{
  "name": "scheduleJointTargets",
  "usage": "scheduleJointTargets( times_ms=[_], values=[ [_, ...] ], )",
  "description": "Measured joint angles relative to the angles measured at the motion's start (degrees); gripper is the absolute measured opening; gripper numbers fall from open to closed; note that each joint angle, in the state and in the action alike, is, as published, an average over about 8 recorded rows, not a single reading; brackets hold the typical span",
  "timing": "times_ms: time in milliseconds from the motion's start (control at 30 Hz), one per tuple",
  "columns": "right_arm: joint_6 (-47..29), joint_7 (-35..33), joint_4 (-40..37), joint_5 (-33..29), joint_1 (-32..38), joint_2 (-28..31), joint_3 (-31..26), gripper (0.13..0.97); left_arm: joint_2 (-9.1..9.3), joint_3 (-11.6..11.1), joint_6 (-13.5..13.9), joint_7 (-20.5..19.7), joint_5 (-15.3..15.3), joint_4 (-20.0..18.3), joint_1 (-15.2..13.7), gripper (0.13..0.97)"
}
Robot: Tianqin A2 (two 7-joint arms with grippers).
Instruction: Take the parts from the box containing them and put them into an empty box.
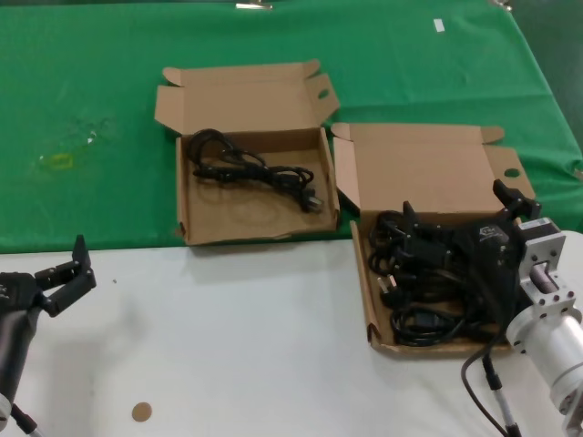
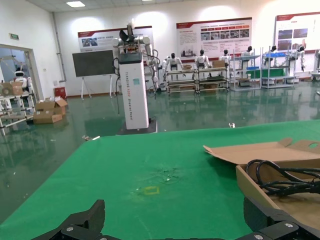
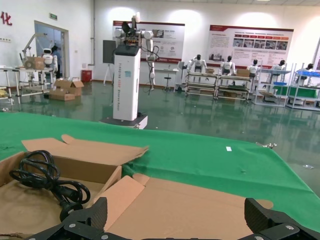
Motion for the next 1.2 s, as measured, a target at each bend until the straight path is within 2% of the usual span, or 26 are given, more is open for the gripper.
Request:
scheduleJointTargets(
  times_ms=[1200],
  values=[
    [0.0,0.0,0.0,0.0,0.0,0.0,0.0,0.966,0.0,0.0,0.0,0.0,0.0,0.0,0.0,0.966]
  ],
)
